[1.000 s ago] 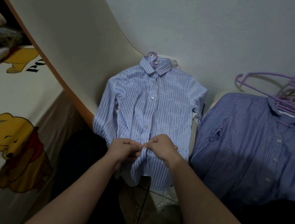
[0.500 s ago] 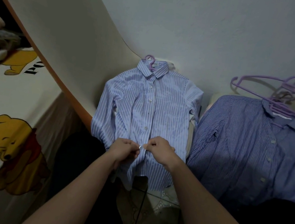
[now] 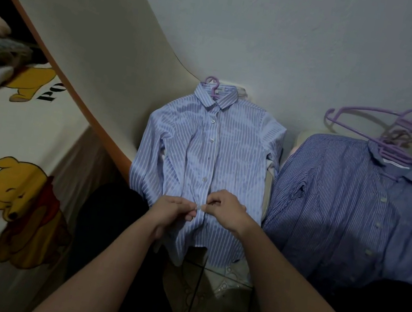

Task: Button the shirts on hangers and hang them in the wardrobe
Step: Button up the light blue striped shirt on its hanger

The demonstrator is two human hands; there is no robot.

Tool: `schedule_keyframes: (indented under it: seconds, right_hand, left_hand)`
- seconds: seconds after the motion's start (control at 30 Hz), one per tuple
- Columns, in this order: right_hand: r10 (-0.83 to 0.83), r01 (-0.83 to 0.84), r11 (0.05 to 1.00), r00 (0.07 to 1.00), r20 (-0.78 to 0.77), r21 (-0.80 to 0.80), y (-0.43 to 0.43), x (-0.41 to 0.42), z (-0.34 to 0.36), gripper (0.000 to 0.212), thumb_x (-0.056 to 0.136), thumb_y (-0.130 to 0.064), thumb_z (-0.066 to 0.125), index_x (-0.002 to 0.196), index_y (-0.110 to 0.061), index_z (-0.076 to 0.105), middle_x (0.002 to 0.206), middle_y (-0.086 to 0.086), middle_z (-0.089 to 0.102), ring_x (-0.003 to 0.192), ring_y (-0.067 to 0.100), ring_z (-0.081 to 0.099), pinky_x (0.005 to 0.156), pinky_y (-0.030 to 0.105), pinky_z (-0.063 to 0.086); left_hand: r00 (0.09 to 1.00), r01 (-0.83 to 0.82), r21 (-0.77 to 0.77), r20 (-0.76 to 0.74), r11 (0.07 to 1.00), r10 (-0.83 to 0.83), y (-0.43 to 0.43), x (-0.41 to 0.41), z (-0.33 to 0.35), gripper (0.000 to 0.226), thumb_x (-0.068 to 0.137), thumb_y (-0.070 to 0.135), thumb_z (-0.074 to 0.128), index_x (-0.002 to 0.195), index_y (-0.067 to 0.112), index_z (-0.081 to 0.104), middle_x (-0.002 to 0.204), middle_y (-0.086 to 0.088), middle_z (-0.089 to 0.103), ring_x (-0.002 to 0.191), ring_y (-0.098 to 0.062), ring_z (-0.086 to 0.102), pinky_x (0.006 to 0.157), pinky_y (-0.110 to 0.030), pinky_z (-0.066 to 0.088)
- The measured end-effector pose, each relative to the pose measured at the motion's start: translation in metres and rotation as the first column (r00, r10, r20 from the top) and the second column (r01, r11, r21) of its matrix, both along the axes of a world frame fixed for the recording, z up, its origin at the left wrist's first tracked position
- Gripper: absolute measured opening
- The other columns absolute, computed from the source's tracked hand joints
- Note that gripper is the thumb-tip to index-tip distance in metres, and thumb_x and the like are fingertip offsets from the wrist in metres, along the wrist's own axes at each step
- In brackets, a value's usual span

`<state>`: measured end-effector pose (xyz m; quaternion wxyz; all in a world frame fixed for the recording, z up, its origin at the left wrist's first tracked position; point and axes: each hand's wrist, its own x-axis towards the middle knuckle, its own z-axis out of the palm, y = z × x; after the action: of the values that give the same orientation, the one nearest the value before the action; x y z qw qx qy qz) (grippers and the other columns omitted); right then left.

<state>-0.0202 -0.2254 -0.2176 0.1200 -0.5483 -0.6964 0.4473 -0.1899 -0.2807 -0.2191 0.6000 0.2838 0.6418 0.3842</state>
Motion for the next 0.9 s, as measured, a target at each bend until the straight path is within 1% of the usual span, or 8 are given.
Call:
schedule_keyframes:
  seconds: [0.13, 0.23, 0.3, 0.4, 0.53, 0.63, 0.8, 0.9]
  right_hand:
    - [-0.016, 0.016, 1.0, 1.0, -0.006, 0.003, -0.003, -0.001, 0.001, 0.03, 0.088, -0.036, 0.068, 0.06, -0.028, 0.06, 0.061, -0.008, 0.054, 0.069, 0.016, 0.051, 0.079, 0.042, 0.037]
    - [-0.035, 0.035, 0.999, 0.999, 0.002, -0.03, -0.005, -0.005, 0.009, 0.019, 0.081, -0.038, 0.06, 0.069, -0.027, 0.069, 0.075, -0.008, 0.066, 0.081, 0.017, 0.06, 0.085, 0.045, 0.041]
    - [-0.056, 0.056, 0.998, 0.998, -0.002, -0.042, -0.007, -0.006, 0.015, 0.018, 0.081, -0.038, 0.058, 0.076, -0.034, 0.075, 0.091, -0.011, 0.072, 0.096, 0.017, 0.063, 0.093, 0.046, 0.043]
    - [-0.02, 0.02, 1.0, 1.0, 0.024, -0.002, -0.009, -0.005, 0.016, 0.025, 0.087, -0.035, 0.054, 0.076, -0.041, 0.075, 0.101, -0.012, 0.069, 0.102, 0.019, 0.061, 0.096, 0.046, 0.043]
    - [0.018, -0.026, 0.996, 0.996, 0.086, 0.09, -0.014, -0.002, 0.01, 0.03, 0.096, -0.026, 0.053, 0.085, -0.046, 0.073, 0.092, -0.008, 0.05, 0.097, 0.023, 0.052, 0.09, 0.042, 0.041]
    - [0.032, -0.048, 0.99, 0.992, 0.118, 0.132, -0.017, -0.003, 0.01, 0.029, 0.095, -0.022, 0.055, 0.09, -0.046, 0.07, 0.095, -0.01, 0.045, 0.107, 0.022, 0.046, 0.099, 0.041, 0.033]
    - [0.049, -0.107, 0.968, 0.968, 0.246, 0.225, -0.027, -0.007, 0.009, 0.016, 0.093, -0.03, 0.062, 0.1, -0.042, 0.07, 0.111, -0.005, 0.047, 0.117, 0.023, 0.041, 0.102, 0.04, 0.03]
    - [0.002, -0.077, 0.941, 0.975, 0.221, 0.329, -0.041, -0.012, 0.008, 0.01, 0.093, -0.031, 0.061, 0.099, -0.033, 0.069, 0.107, -0.003, 0.051, 0.108, 0.02, 0.043, 0.096, 0.036, 0.034]
  left_hand:
    - [0.991, -0.024, 0.087, -0.128, 0.996, 0.035, -0.004, 0.005, -0.003, 0.009, 0.09, 0.006, 0.071, 0.082, 0.002, 0.072, 0.071, -0.01, 0.066, 0.07, -0.021, 0.058, 0.067, -0.029, 0.047]
    - [0.953, 0.06, 0.185, -0.302, 0.981, -0.002, -0.009, 0.015, -0.006, 0.021, 0.082, 0.017, 0.083, 0.084, 0.01, 0.063, 0.069, -0.001, 0.059, 0.064, -0.01, 0.055, 0.061, -0.021, 0.044]
    - [0.86, 0.141, 0.215, -0.51, 0.966, -0.012, -0.011, 0.019, -0.01, 0.033, 0.079, 0.029, 0.085, 0.082, 0.012, 0.058, 0.068, 0.0, 0.056, 0.062, -0.011, 0.052, 0.06, -0.026, 0.043]
    - [0.713, 0.165, 0.177, -0.701, 0.97, 0.007, -0.014, 0.023, -0.012, 0.027, 0.081, 0.033, 0.078, 0.084, 0.014, 0.059, 0.074, 0.003, 0.059, 0.068, -0.013, 0.056, 0.066, -0.035, 0.046]
    - [0.707, 0.1, 0.139, -0.707, 0.985, 0.028, -0.025, 0.026, -0.014, 0.017, 0.084, 0.028, 0.072, 0.089, 0.02, 0.059, 0.082, 0.004, 0.063, 0.078, -0.019, 0.061, 0.075, -0.037, 0.053]
    - [0.728, -0.012, 0.122, -0.679, 0.992, 0.093, -0.034, 0.026, -0.016, 0.016, 0.084, 0.022, 0.072, 0.092, 0.018, 0.059, 0.084, 0.003, 0.066, 0.083, -0.023, 0.066, 0.077, -0.035, 0.054]
    - [0.713, 0.033, 0.046, -0.701, 0.998, 0.009, -0.044, 0.021, -0.02, 0.002, 0.083, 0.018, 0.069, 0.084, 0.02, 0.069, 0.082, -0.003, 0.071, 0.079, -0.025, 0.069, 0.073, -0.036, 0.059]
    - [0.743, 0.01, 0.052, -0.669, 0.999, 0.027, -0.048, 0.014, -0.019, 0.005, 0.084, 0.02, 0.073, 0.083, 0.017, 0.077, 0.08, -0.001, 0.075, 0.08, -0.022, 0.071, 0.075, -0.035, 0.059]
